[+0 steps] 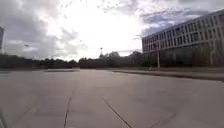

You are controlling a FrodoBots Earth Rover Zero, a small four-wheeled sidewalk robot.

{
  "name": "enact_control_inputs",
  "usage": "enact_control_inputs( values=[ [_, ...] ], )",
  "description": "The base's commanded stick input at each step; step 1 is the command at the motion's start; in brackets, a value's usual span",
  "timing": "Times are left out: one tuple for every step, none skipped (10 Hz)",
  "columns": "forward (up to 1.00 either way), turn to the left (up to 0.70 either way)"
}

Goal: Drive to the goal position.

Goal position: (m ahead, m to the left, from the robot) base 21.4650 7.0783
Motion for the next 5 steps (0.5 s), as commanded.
enact_control_inputs(
  values=[
    [0.70, 0.00],
    [0.70, 0.00],
    [0.70, 0.00],
    [0.70, 0.00],
    [0.70, 0.00]
  ],
)
